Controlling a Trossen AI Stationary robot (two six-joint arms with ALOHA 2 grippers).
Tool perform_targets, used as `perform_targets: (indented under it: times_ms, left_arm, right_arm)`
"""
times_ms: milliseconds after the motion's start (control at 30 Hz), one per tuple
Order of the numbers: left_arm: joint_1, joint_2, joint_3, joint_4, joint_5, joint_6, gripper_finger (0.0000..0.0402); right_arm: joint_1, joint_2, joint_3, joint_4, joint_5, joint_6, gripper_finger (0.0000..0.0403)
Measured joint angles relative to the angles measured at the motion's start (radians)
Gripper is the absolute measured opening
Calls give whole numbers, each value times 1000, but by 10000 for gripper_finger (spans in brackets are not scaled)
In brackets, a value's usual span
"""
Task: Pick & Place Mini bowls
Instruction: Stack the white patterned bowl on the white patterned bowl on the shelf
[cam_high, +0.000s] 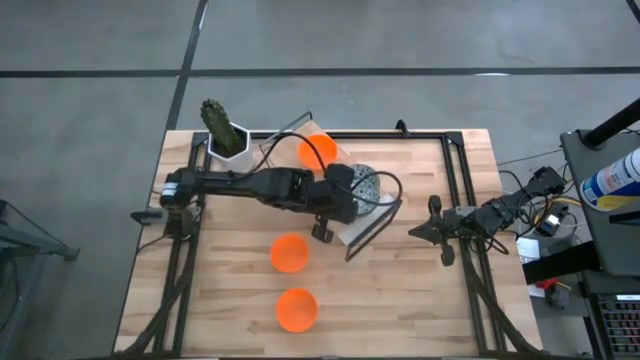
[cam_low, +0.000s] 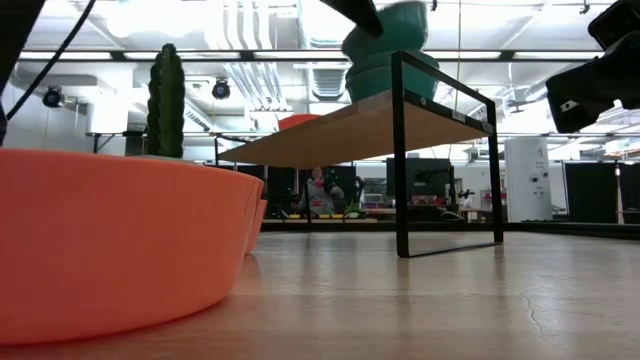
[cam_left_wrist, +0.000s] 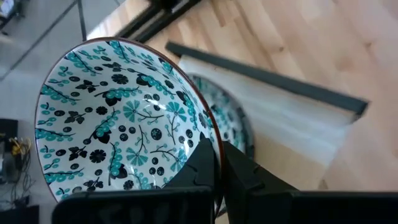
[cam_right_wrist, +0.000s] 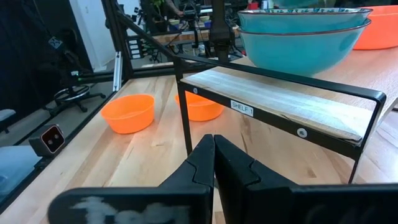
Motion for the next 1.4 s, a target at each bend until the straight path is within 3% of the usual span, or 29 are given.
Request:
perform_targets:
  times_ms: [533,733,1400]
  left_arm:
    - [28,56,14,-43,5,-4,9]
    - [26,56,21,-43,-66,-26,9]
    - [3,56,36,-87,-45,-52,10]
  right_arm:
    - [0,0,0,0,0,0,9]
    - [0,0,0,0,0,0,8]
    - [0,0,0,0,0,0,8]
